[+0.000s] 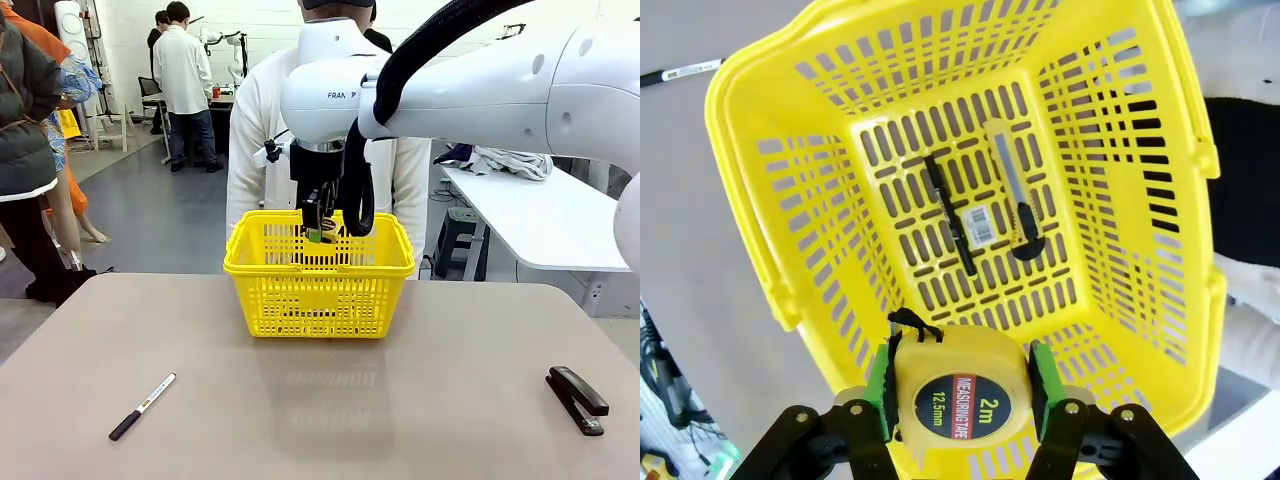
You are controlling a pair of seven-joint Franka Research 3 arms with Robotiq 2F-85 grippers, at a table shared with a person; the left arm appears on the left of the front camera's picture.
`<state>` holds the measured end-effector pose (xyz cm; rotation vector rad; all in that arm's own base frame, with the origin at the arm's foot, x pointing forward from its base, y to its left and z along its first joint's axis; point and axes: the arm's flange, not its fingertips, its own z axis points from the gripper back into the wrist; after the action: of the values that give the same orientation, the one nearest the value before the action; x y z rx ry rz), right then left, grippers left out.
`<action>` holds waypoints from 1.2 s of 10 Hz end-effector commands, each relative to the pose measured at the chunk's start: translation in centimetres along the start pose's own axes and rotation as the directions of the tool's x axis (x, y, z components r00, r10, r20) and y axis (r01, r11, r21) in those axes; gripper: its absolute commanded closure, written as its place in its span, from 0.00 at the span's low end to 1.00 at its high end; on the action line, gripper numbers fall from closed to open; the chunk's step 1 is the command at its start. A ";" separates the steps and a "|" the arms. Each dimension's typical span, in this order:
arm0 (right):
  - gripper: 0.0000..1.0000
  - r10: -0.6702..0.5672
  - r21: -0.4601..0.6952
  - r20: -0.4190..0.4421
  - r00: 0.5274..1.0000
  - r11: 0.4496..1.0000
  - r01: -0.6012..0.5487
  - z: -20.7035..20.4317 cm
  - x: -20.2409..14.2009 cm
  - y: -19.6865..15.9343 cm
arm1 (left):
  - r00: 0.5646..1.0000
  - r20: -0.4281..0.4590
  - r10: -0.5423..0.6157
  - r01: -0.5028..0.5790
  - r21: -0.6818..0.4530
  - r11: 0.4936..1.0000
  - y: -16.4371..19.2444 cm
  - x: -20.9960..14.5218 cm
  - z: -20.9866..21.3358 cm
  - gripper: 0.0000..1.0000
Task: Place the items the person wants into the basket.
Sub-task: Pick up the item the person points to and place it in the Market Basket.
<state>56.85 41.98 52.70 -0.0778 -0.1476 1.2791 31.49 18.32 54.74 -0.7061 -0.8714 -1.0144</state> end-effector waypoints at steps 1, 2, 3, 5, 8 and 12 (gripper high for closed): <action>0.37 -0.002 -0.008 0.003 1.000 1.000 0.002 0.5 0.0 0.5 | 1.000 0.021 -0.023 0.023 -0.001 1.000 0.1 -0.1 0.1 0.00; 0.37 -0.002 -0.008 0.003 1.000 1.000 0.002 0.5 0.0 0.5 | 1.000 0.021 -0.023 0.023 -0.001 1.000 0.1 -0.1 0.1 0.00; 0.37 -0.002 -0.008 0.003 1.000 1.000 0.002 0.5 0.0 0.5 | 1.000 0.021 -0.023 0.023 -0.001 1.000 0.1 -0.1 0.1 0.00; 0.37 0.004 -0.001 0.002 1.000 1.000 -0.004 0.2 0.1 0.2 | 1.000 0.021 -0.023 0.023 -0.001 1.000 0.1 -0.1 0.1 0.00; 0.37 0.105 0.070 0.096 0.990 0.991 -0.112 -4.0 -0.5 -5.7 | 1.000 0.021 -0.023 0.023 -0.001 1.000 0.1 -0.1 0.1 0.00; 0.37 0.139 0.116 0.090 0.986 0.982 -0.149 -9.2 -0.6 -10.4 | 1.000 0.021 -0.023 0.023 -0.001 1.000 0.1 -0.1 0.1 0.00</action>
<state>66.27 36.96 44.31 0.0361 -0.1640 1.4189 31.48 18.34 54.75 -0.7056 -0.8715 -1.0137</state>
